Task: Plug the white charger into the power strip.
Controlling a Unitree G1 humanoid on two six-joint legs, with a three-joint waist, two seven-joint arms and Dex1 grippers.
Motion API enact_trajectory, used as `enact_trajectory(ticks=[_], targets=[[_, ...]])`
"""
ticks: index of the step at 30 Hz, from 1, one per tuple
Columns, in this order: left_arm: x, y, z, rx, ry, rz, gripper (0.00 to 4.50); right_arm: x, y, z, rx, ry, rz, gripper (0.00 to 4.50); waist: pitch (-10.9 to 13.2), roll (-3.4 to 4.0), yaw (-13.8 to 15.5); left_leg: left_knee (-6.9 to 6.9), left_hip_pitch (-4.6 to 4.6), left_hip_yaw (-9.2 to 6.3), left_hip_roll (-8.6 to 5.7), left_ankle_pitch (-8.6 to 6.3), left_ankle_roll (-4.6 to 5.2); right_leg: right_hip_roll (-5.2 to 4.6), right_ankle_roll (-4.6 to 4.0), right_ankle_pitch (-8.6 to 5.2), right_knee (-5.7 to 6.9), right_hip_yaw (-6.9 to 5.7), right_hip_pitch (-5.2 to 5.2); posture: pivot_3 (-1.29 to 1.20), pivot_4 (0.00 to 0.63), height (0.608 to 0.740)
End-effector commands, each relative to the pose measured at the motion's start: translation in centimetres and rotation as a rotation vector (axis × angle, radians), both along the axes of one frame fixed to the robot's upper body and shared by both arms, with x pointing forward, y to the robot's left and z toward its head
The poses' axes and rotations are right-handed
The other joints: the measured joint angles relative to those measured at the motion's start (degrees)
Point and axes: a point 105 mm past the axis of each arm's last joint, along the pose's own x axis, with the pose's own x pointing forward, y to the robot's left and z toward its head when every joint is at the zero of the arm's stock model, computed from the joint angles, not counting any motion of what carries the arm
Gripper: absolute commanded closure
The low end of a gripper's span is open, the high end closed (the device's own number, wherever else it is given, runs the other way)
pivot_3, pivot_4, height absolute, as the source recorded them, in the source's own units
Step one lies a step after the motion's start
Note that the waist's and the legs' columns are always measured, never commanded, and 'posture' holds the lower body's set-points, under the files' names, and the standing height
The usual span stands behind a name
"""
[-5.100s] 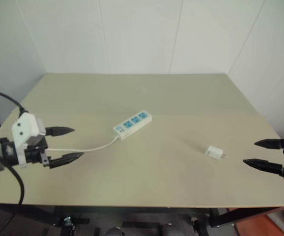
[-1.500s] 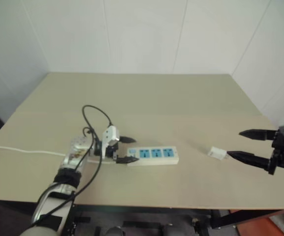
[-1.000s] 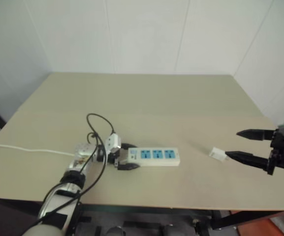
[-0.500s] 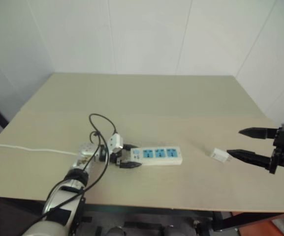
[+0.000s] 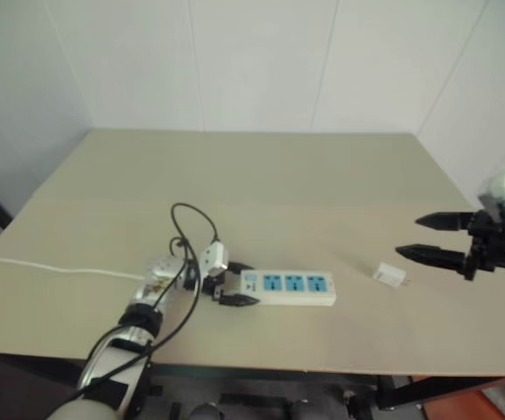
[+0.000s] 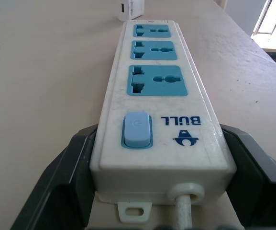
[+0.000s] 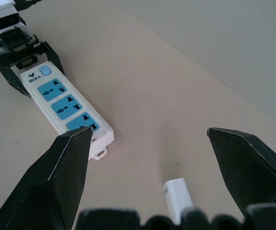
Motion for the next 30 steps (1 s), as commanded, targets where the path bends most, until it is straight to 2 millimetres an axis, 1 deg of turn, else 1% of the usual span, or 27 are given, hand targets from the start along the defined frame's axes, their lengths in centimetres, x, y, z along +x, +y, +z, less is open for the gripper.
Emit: enact_trajectory(ticks=[1,3,5,8,11,14,17,26,30], targets=[[-0.6,-1.0,-0.5,0.011,-0.008,-0.017,1.22,1.9,0.2,0.2,-0.074,0.061,-0.088,0.00,-0.01,0.02,-0.07,0.00,0.01,0.00,0.00,0.00,0.00,0.00,-0.01,0.00,0.01,0.01,-0.01,0.00,0.150,0.740],[-0.6,-1.2,-0.7,0.012,-0.006,-0.002,1.22,3.2,0.5,-0.1,-0.110,0.118,-0.156,0.00,-0.03,0.05,-0.06,0.00,0.04,0.01,0.00,0.00,0.00,0.00,-0.02,0.01,0.03,0.02,-0.01,0.00,0.150,0.740],[-0.5,-1.3,-0.9,0.009,-0.002,0.013,1.22,4.0,1.0,-0.2,-0.135,0.169,-0.186,0.00,-0.04,0.09,-0.05,0.00,0.06,-0.01,0.00,0.00,0.00,0.00,-0.02,0.01,0.02,0.01,0.01,0.00,0.150,0.740],[-0.7,-1.4,-1.2,0.016,-0.001,0.021,1.22,4.7,2.1,-1.0,-0.209,0.256,-0.191,0.00,-0.05,0.11,0.37,0.00,-0.03,-0.07,0.00,0.00,0.00,-0.01,-0.02,0.00,-0.04,-0.04,-0.02,0.00,0.150,0.740],[-0.9,-1.5,-1.5,0.020,0.003,0.021,1.22,5.0,2.4,-1.7,-0.296,0.314,-0.184,0.00,-0.06,0.12,0.53,0.00,-0.08,-0.06,-0.03,0.00,0.00,-0.05,-0.02,0.01,-0.05,-0.05,-0.07,0.00,0.150,0.740],[-1.0,-1.4,-1.8,0.026,0.008,0.023,1.22,4.9,2.2,-2.9,-0.398,0.369,-0.144,0.00,-0.07,0.13,0.59,0.01,-0.08,-0.05,-0.03,0.00,0.00,-0.05,-0.02,0.01,-0.04,-0.05,-0.08,0.00,0.150,0.740],[-1.1,-1.3,-1.8,0.033,0.013,0.020,1.22,4.9,1.9,-3.5,-0.464,0.391,-0.114,0.00,-0.07,0.14,0.44,0.01,-0.07,-0.04,-0.03,0.00,0.00,-0.05,-0.01,0.00,-0.04,-0.06,-0.08,0.00,0.150,0.740],[-1.6,-1.1,-2.1,0.065,0.021,-0.021,1.22,5.8,1.1,-5.3,-0.541,0.437,-0.076,0.00,-0.08,0.14,0.00,0.01,-0.06,-0.05,-0.02,0.00,0.00,-0.02,-0.01,0.00,-0.02,-0.06,-0.09,0.00,0.150,0.740],[-2.0,-1.1,-2.3,0.083,0.025,-0.043,1.22,6.2,0.8,-6.6,-0.576,0.450,-0.070,0.00,-0.08,0.14,-0.02,0.01,-0.08,-0.05,-0.03,0.00,0.00,-0.03,-0.01,0.00,-0.01,-0.06,-0.11,0.00,0.150,0.740]])
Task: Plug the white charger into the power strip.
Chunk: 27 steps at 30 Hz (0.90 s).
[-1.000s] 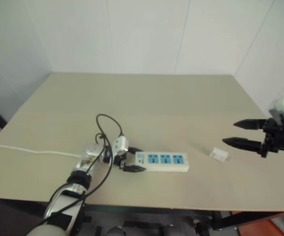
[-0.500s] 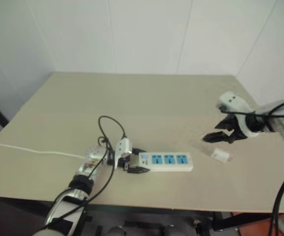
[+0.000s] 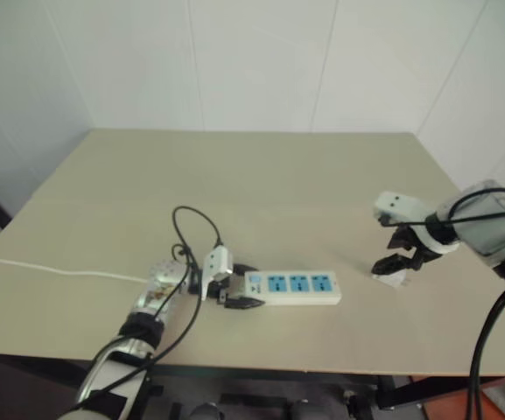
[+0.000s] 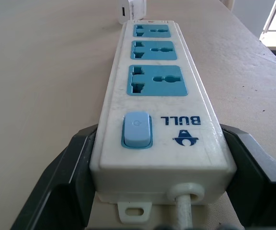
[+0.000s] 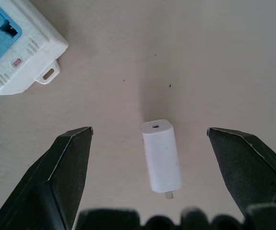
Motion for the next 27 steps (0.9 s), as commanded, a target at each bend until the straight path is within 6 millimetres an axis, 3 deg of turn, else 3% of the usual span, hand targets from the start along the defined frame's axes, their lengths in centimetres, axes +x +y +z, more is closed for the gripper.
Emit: enact_trajectory(ticks=[1,18,27], targets=[[-1.5,-0.3,-2.1,0.073,0.062,-0.064,1.22,0.4,-0.4,-0.3,-0.029,-0.009,0.009,0.00,0.00,0.00,-0.02,0.00,0.01,0.00,0.01,0.00,0.00,0.00,0.00,0.00,0.00,0.00,0.00,0.00,0.150,0.740],[-2.3,0.2,-2.2,0.103,0.082,-0.093,1.22,1.0,-1.3,-3.7,-0.082,0.042,-0.005,0.00,0.00,0.00,-0.15,0.00,0.00,0.00,0.00,0.00,0.00,0.01,-0.01,0.00,0.01,0.00,-0.01,0.00,0.150,0.740],[-3.0,0.5,-2.4,0.108,0.093,-0.092,1.22,1.5,-0.8,-4.4,-0.061,0.040,-0.013,0.00,-0.01,0.01,-0.49,0.00,0.08,-0.01,0.02,0.00,0.00,0.03,-0.02,0.00,0.06,0.01,0.02,0.00,0.150,0.740]])
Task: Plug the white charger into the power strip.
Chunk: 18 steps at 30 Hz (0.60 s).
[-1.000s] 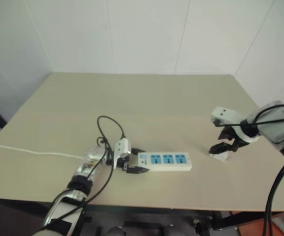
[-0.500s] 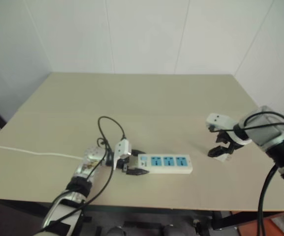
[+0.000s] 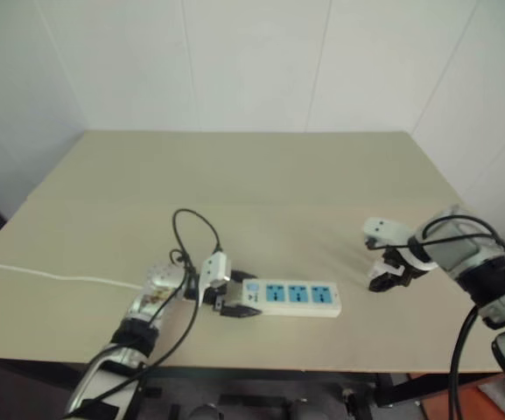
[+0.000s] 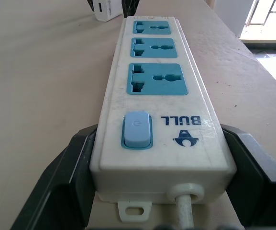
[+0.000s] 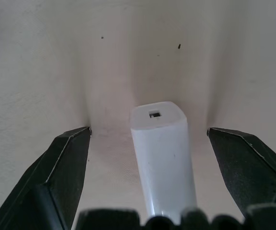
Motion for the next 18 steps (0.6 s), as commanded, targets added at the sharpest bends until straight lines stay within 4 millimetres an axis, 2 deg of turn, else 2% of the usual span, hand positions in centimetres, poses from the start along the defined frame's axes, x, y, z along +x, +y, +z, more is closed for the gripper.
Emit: enact_trajectory(ticks=[1,14,18], targets=[[-1.44,0.06,-2.16,0.077,0.067,-0.047,1.22,0.52,0.07,0.82,0.002,-0.042,0.014,0.00,0.00,0.00,-0.02,0.00,0.00,0.00,0.00,0.00,0.00,0.00,0.00,0.00,0.00,0.00,0.01,0.00,0.150,0.740],[-1.51,0.20,-2.26,0.083,0.072,-0.036,1.22,1.20,0.71,0.52,0.032,-0.028,0.043,0.00,-0.03,-0.01,-0.96,0.00,0.14,-0.02,0.01,0.00,0.00,0.01,0.00,0.00,0.00,0.00,0.15,0.00,0.150,0.740],[-1.41,0.28,-2.27,0.083,0.074,-0.026,1.22,1.36,0.91,0.49,0.035,-0.024,0.058,0.83,-0.05,0.00,-1.08,0.00,0.19,-0.02,0.01,0.00,0.00,0.01,0.00,0.00,0.01,0.00,0.19,0.00,0.150,0.740]])
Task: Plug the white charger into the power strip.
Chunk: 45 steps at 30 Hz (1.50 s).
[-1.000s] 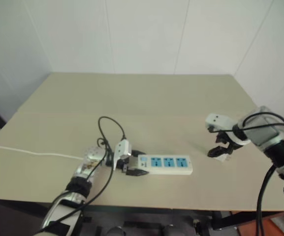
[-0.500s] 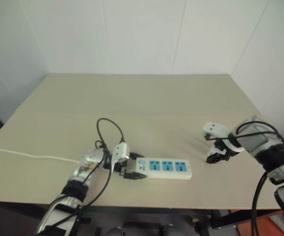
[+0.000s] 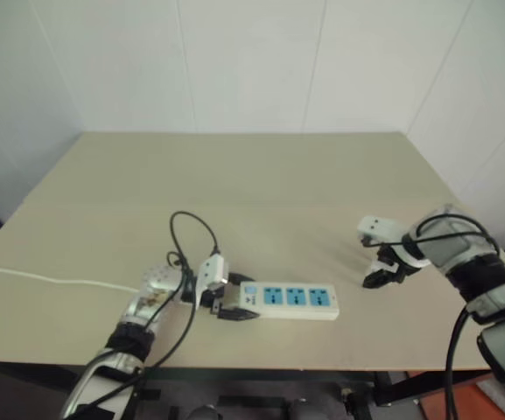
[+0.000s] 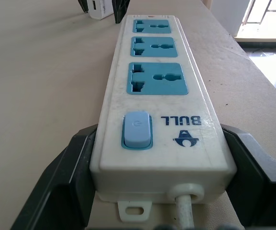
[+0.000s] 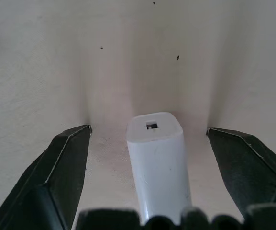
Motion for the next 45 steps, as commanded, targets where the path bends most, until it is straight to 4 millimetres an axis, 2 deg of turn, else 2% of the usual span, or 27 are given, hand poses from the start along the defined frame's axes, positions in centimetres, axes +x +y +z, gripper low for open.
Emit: enact_trajectory(ticks=[1,7,14,17,21,24,29,31,36,39,45], targets=[[-1.2,-0.2,-2.1,0.073,0.063,-0.036,1.22,0.4,0.2,0.6,0.001,-0.022,0.023,1.17,0.00,0.00,0.02,0.00,0.00,0.00,0.00,0.00,0.00,0.00,0.00,0.00,0.00,0.00,0.00,0.00,0.150,0.740],[-1.3,0.1,-2.4,0.083,0.062,-0.029,1.22,0.0,0.4,0.2,-0.001,0.001,0.039,3.29,0.00,0.00,0.04,-0.01,-0.02,-0.01,0.00,0.00,0.00,0.00,0.00,0.00,-0.02,0.00,-0.02,0.00,0.150,0.740],[-1.2,0.6,-2.4,0.095,0.051,-0.016,1.22,-0.5,0.5,0.8,-0.008,-0.061,0.057,3.33,-0.01,0.01,0.09,-0.02,-0.02,-0.03,0.00,0.00,0.00,0.00,-0.01,-0.01,-0.01,-0.01,-0.02,0.00,0.150,0.740],[-1.1,0.8,-2.4,0.099,0.052,-0.015,1.22,0.4,2.0,3.3,0.123,-0.200,0.036,3.33,0.00,0.01,-0.02,-0.02,-0.03,-0.02,0.00,0.00,0.00,0.00,-0.01,-0.01,-0.01,-0.01,-0.03,0.00,0.150,0.740],[-1.1,1.1,-2.3,0.103,0.061,-0.016,1.22,0.6,4.9,7.9,0.437,-0.411,0.051,3.33,-0.01,0.03,-0.29,-0.08,0.01,-0.06,0.02,0.00,0.00,0.04,-0.04,0.00,0.07,0.01,-0.07,0.00,0.150,0.740],[-1.2,1.3,-2.7,0.120,0.067,-0.019,1.22,0.0,5.7,9.0,0.573,-0.524,0.055,3.33,-0.06,-0.05,-0.07,-0.10,-0.01,-0.13,0.02,0.00,0.00,0.04,-0.04,0.00,0.03,-0.04,-0.03,0.00,0.150,0.740],[-1.0,1.6,-2.8,0.133,0.072,-0.019,1.22,-1.4,8.1,8.9,0.838,-0.686,0.060,3.33,-0.14,-0.14,-0.04,-0.10,-0.02,-0.12,0.01,0.00,0.00,0.02,-0.04,0.00,0.01,-0.04,-0.01,0.00,0.150,0.740],[-0.8,1.6,-2.7,0.134,0.069,-0.018,1.22,-1.6,9.1,9.4,0.995,-0.756,0.034,3.33,-0.15,-0.12,-0.32,-0.11,0.06,-0.12,0.02,0.00,0.01,0.05,-0.05,0.00,0.08,-0.03,0.00,0.00,0.150,0.740],[-0.4,1.9,-2.3,0.140,0.056,-0.013,1.22,-2.2,11.5,9.7,1.238,-0.757,0.095,3.33,-0.18,-0.07,-0.32,-0.15,0.27,-0.11,0.03,0.00,0.01,0.07,-0.09,0.02,0.09,0.02,0.14,0.00,0.150,0.740],[-0.4,2.2,-2.2,0.143,0.053,-0.007,1.22,-3.0,12.9,9.2,1.270,-0.754,0.178,3.33,-0.18,-0.07,-0.31,-0.17,0.23,-0.11,0.03,0.00,0.01,0.07,-0.09,0.02,0.06,0.02,0.09,0.00,0.150,0.740],[-0.4,2.6,-2.2,0.149,0.053,0.001,1.22,-5.4,15.1,6.6,1.224,-0.674,0.379,3.33,-0.18,-0.07,-0.62,-0.17,0.26,-0.10,0.06,0.00,0.01,0.10,-0.09,0.01,0.09,0.02,0.09,0.00,0.150,0.740]])
